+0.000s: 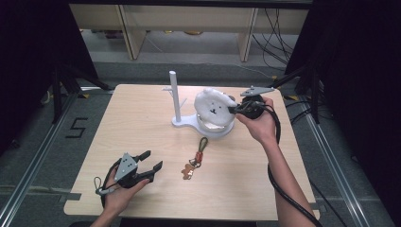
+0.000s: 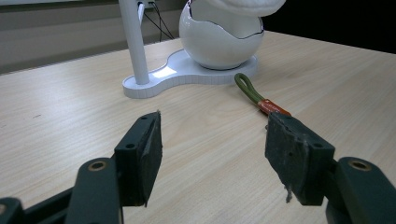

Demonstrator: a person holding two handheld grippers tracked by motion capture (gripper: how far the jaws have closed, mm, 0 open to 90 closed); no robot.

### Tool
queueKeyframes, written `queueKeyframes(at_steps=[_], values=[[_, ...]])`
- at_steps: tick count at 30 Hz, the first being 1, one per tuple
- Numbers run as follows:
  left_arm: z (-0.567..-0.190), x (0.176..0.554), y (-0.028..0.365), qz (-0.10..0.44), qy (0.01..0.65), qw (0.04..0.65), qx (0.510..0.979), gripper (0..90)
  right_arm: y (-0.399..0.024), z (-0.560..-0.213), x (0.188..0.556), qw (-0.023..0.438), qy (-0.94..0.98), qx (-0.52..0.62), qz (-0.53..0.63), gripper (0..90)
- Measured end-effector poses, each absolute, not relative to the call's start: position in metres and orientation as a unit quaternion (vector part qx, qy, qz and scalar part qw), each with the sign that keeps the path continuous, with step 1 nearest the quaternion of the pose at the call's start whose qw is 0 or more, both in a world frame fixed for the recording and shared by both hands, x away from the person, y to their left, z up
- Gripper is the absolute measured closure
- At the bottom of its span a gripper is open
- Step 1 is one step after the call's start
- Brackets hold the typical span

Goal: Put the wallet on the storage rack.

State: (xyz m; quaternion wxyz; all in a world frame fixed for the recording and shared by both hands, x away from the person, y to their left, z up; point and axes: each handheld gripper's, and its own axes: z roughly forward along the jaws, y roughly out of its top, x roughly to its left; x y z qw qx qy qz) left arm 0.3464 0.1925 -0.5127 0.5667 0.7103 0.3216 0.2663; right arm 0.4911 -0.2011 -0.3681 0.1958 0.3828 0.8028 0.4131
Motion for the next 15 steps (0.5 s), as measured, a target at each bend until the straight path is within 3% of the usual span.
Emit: queueKeyframes(at_steps=[15], values=[[-0.513, 0.347, 0.195, 0.271, 0.320, 0.558, 0.716, 36.2, -0.195, -0.383, 0.512, 0.182, 0.826, 0.394, 0.360, 78.8]])
